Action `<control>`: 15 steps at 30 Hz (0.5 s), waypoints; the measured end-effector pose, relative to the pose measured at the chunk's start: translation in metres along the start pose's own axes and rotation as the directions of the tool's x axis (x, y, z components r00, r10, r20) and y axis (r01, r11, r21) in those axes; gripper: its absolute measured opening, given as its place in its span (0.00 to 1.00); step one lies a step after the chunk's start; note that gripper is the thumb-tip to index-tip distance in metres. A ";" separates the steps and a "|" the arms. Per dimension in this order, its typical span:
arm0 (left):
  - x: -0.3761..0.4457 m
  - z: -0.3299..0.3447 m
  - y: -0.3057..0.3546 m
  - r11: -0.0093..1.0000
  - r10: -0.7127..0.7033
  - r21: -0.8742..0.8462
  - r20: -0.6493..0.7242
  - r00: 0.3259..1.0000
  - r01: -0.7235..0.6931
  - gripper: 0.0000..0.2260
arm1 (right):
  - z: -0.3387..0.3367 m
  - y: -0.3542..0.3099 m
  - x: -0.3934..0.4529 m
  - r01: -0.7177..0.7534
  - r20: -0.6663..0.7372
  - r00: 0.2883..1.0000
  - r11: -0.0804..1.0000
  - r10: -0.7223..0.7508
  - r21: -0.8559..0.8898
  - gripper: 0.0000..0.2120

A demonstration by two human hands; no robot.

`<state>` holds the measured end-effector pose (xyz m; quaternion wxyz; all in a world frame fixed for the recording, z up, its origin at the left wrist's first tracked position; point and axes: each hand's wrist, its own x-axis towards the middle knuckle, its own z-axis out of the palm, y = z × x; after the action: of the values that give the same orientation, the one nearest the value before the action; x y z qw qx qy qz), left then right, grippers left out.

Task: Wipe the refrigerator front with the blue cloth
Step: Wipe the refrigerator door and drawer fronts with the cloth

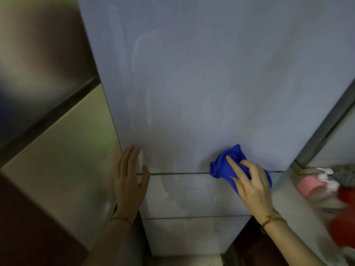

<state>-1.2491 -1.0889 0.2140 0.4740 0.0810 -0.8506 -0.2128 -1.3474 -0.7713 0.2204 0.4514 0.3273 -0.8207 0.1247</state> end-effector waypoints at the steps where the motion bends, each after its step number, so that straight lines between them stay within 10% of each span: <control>1: -0.011 0.003 -0.006 1.000 -0.017 0.005 0.026 1.000 0.017 0.21 | 0.004 -0.009 -0.001 -0.002 0.006 1.000 1.000 0.001 0.019 0.22; 15: -0.150 0.147 -0.117 0.988 0.116 0.128 -0.212 0.970 -0.090 0.24 | 0.179 -0.088 -0.053 0.188 -0.365 0.909 0.980 -0.200 -0.068 0.32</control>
<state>-1.2992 -1.1006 -0.0205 0.5695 0.0875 -0.8074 -0.1271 -1.3883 -0.9043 0.0683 0.6133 0.3705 -0.6861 0.1258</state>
